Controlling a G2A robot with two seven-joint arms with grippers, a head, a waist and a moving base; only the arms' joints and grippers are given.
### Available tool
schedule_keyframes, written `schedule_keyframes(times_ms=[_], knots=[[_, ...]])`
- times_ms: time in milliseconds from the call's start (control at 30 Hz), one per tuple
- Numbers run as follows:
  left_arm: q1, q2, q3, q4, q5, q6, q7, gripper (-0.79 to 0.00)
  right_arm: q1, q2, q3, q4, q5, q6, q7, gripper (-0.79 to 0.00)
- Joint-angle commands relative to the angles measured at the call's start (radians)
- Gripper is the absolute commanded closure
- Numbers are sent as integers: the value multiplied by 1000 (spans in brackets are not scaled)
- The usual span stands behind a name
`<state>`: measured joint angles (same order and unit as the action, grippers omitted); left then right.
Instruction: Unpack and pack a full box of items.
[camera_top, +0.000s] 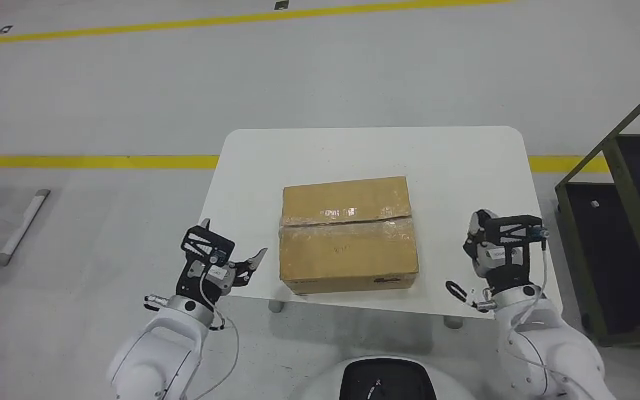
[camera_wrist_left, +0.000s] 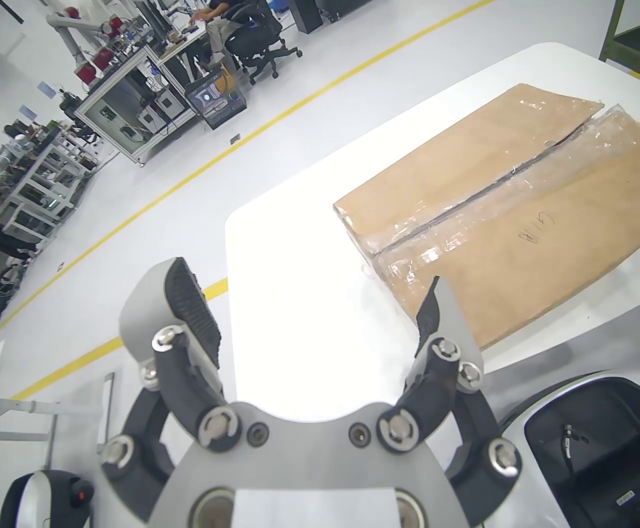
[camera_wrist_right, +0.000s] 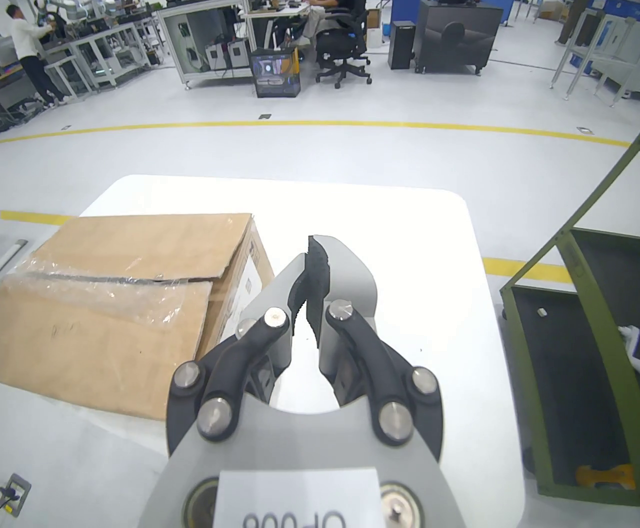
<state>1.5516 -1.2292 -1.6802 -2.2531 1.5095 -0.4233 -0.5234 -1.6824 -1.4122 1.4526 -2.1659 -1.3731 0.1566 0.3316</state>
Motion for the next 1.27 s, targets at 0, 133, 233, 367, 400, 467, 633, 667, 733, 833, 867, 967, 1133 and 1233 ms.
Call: schedule_keyframes(times_ms=[0,133,233,367,400,467,633,667,733,833,867,967,1133,1233], knots=[[0,0,1,0,1,0,1,-785,2,0,5,8,22,5,15,-785],[0,0,1,0,1,0,2,-785,2,0,5,9,23,6,15,-232],[0,0,1,0,1,0,1,-785,2,0,5,8,22,6,15,-421],[0,0,1,0,1,0,1,-784,2,0,5,8,22,5,15,-608],[0,0,1,0,1,0,1,-784,2,0,5,8,22,5,15,-644],[0,0,1,0,1,0,1,-784,2,0,5,8,22,5,15,-720],[0,0,1,0,1,0,1,-784,2,0,5,8,22,5,15,-784],[0,0,1,0,1,0,1,-784,2,0,5,8,22,5,15,-784],[0,0,1,0,1,0,1,-784,2,0,5,8,22,5,15,-784],[0,0,1,0,1,0,1,-784,2,0,5,8,22,5,15,-784],[0,0,1,0,1,0,1,-784,2,0,5,8,22,5,15,-784],[0,0,1,0,1,0,1,-784,2,0,5,8,22,5,15,-784],[0,0,1,0,1,0,1,-784,2,0,5,8,22,5,15,-784],[0,0,1,0,1,0,1,-785,2,0,5,8,22,5,15,-784]])
